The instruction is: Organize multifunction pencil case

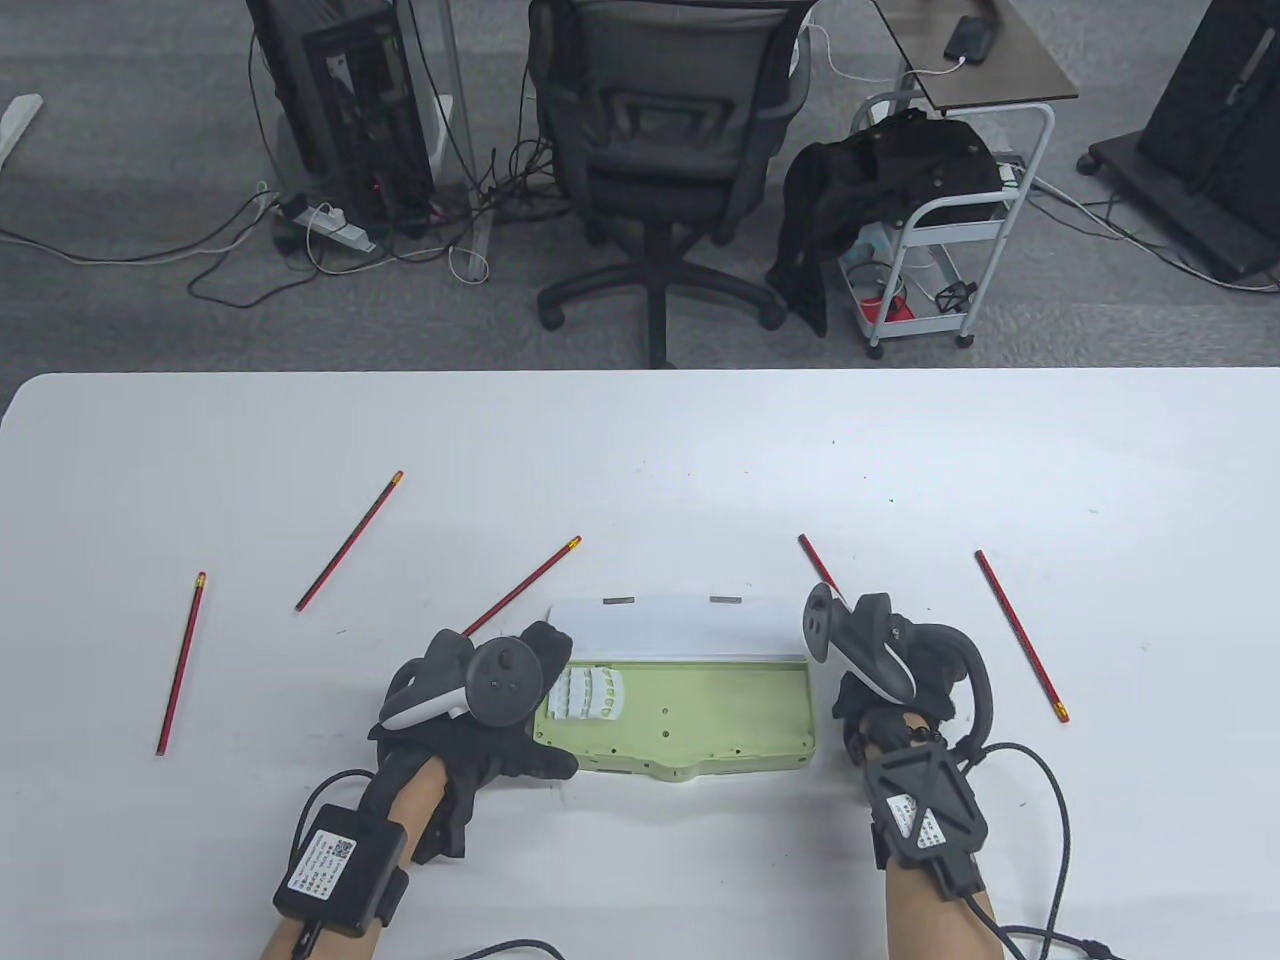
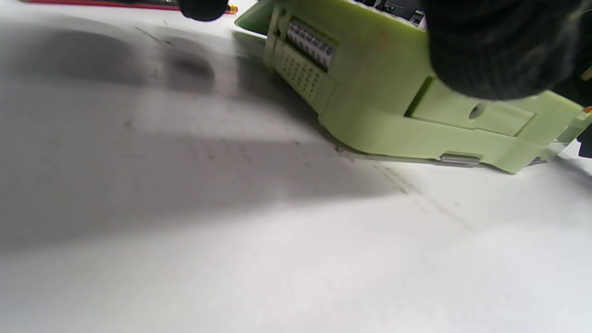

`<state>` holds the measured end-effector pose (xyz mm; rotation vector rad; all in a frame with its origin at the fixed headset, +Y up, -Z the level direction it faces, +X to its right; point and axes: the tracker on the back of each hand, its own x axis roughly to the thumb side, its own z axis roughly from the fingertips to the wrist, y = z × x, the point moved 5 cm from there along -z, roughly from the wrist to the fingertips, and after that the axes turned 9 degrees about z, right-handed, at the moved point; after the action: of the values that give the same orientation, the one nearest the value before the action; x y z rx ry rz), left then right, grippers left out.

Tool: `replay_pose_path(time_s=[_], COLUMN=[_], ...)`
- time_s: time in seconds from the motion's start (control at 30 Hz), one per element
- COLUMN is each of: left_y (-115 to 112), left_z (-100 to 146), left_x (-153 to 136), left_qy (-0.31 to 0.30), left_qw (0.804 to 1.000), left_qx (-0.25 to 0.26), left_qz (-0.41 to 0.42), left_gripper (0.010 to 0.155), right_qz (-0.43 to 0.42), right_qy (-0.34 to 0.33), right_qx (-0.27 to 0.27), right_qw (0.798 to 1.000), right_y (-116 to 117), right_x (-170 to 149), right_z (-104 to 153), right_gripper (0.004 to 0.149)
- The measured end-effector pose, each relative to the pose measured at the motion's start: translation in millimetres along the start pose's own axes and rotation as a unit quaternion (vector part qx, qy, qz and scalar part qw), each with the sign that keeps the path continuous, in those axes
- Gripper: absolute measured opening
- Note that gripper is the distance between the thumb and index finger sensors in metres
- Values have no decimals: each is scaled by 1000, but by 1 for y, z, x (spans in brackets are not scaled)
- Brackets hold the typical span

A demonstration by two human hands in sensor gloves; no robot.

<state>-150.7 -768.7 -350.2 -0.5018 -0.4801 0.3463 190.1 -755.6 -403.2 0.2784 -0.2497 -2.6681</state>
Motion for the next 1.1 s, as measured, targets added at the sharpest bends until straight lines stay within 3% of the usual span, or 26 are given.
replay_pose_path(time_s=[0.27,0.43,0.63,0.77,1.1], left_y=[-1,-1,-1,-2,-2], left_z=[0,0,0,0,0], left_x=[0,0,0,0,0], left_qy=[1,0,-1,0,0], left_qw=[1000,1000,1000,1000,1000], left_qx=[-2,-1,-2,-1,1], left_qz=[0,1,4,4,6], left_gripper=[112,112,112,112,112], right_qz=[-36,-111,-195,-213,-147], right_qy=[-19,-17,-41,-76,-143], right_qx=[55,41,-25,-53,-95], right_qw=[998,993,980,973,974], right_y=[8,-11,-45,-62,-66], right_x=[-15,-38,-56,-46,-8], right_z=[-2,7,31,48,66], right_gripper=[41,39,40,42,44])
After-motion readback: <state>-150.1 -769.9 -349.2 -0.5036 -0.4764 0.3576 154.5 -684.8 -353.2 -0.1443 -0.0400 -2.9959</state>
